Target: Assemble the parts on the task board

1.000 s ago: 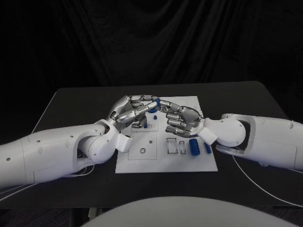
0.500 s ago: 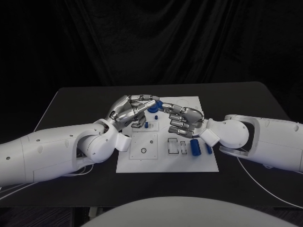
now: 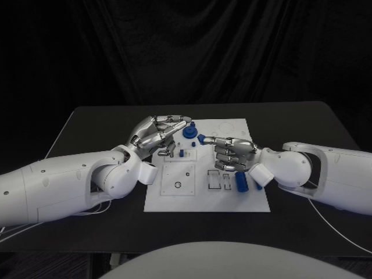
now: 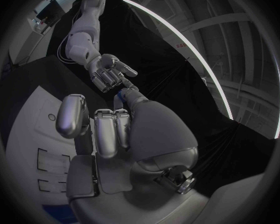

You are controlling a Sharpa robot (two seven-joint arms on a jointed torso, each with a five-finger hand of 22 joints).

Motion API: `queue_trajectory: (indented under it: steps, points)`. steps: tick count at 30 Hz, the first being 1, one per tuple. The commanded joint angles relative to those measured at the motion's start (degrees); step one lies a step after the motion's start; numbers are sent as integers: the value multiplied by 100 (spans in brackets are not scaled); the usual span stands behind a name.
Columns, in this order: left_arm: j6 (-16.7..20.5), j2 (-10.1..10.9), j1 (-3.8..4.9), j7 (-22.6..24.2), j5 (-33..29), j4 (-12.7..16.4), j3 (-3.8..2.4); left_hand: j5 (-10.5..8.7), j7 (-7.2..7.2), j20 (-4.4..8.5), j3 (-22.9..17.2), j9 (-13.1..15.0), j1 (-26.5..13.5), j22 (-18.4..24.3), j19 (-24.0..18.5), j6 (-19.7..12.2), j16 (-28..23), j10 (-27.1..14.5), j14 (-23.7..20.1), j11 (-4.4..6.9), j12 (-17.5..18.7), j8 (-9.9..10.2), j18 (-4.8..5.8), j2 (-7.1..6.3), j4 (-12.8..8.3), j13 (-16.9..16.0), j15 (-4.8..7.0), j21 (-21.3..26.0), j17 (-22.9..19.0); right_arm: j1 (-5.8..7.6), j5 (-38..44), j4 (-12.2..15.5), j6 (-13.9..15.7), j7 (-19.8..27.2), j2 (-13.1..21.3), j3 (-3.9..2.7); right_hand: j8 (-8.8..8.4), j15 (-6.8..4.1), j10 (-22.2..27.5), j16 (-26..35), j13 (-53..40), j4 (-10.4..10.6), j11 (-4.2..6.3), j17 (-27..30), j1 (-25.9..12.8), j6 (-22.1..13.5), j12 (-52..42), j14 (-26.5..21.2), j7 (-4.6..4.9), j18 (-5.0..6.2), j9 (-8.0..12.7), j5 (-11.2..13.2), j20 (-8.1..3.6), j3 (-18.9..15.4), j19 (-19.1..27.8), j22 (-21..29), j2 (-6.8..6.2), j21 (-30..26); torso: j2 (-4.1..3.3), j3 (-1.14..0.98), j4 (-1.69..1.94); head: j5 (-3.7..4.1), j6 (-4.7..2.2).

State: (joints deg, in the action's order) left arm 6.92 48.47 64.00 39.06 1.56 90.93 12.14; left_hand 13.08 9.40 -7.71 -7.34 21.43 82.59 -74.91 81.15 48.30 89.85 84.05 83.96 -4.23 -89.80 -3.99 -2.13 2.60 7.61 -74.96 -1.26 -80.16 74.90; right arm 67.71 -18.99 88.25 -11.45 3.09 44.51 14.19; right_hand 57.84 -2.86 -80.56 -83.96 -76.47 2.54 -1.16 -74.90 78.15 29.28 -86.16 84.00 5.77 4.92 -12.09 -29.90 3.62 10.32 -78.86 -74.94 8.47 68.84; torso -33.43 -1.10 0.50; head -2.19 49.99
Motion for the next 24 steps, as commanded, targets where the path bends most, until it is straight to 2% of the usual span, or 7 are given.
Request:
queue_trajectory:
  steps: [1, 6, 10, 16, 21, 23, 24]
  points:
    - [182, 45, -2, 233, 66, -12, -5, -17, 3, -23, 69, -21, -136, -1094, -75, -36, 15, 595, 604, -58, -20, -22, -91, 30, 110, -1504, -47, 72, 1510, 37, 1062, 75, 552, -145, 61, -3, 18, 56, -14, -40, -127, -33, -48, -717, 311, 6, -26, 342, 47, 28, 22, 102, 27, 144, -14, -659, 264, 32, 1, 1, 3, -43, 1]
    - [321, 188, 1, -182, 532, -44, -6, 114, -25, -30, 201, -34, -293, -1071, -117, 29, 15, 595, 604, -42, -20, -122, -113, 96, 332, -1504, -42, 142, 1510, 233, 1972, 235, 879, -371, 185, -3, 19, 58, -36, -29, -146, -82, -57, -688, 278, 8, -41, 348, 61, 24, 59, 73, 30, 359, -53, -660, 181, 74, 3, 8, 4, -107, 1]
    - [395, 377, 36, -691, 1385, -20, -6, 314, -92, -3, 284, 20, -332, -1076, -95, 188, 15, 595, 604, 8, -20, -310, -114, 99, 417, -1504, -4, 138, 1510, 515, 2772, 422, 1105, -661, 285, -3, -8, 53, -57, -39, -154, -134, -54, -685, 188, 72, -54, 366, 63, 14, 121, 138, 24, 650, -107, -667, 57, 145, 4, 6, 8, -157, 1]
    - [232, 501, 196, -1360, 2555, 49, -7, 616, -285, 143, 478, 403, -319, -1121, 41, 405, 15, 595, 604, 179, -20, -942, -83, 79, 493, -1504, 145, 31, 1510, 824, 3778, 595, 1352, -1060, 304, -3, -51, 47, -95, -39, -183, -183, -50, -670, 90, 140, -71, 378, 61, -11, 188, 188, 17, 931, -199, -701, -43, 269, 8, 7, 3, -193, 1]
    - [-12, 476, 333, -1820, 3567, 77, -7, 669, -356, 197, 581, 690, -329, -1131, 77, 380, 15, 595, 604, 235, -20, -1270, -74, 67, 579, -1504, 204, 11, 1510, 928, 4596, 639, 1492, -1234, 218, -3, -106, 31, -142, -24, -214, -252, -40, -629, -26, 228, -89, 392, 52, -29, 262, 202, 0, 1236, -305, -730, -152, 362, 15, 6, -8, -232, 1]
    - [-70, 439, 370, -1962, 3928, 76, -7, 675, -408, 237, 663, 926, -372, -1136, 95, 371, 15, 595, 604, 282, -20, -1504, -70, 61, 679, -1504, 246, 3, 1510, 948, 5027, 642, 1489, -1317, 161, -3, -165, 17, -162, -30, -223, -313, -28, -629, -101, 312, -96, 407, 42, -39, 318, 334, -14, 1447, -347, -742, -218, 398, 15, 11, -6, -248, 1]
    - [-88, 422, 379, -1998, 4023, 73, -7, 676, -410, 238, 667, 937, -372, -1136, 97, 367, 15, 595, 604, 283, -20, -1513, -70, 60, 682, -1504, 248, 2, 1510, 952, 5174, 641, 1486, -1347, 139, -3, -172, 16, -166, -33, -225, -319, -27, -632, -111, 323, -97, 410, 41, -41, 325, 346, -15, 1471, -352, -744, -225, 403, 13, 11, -3, -247, 1]
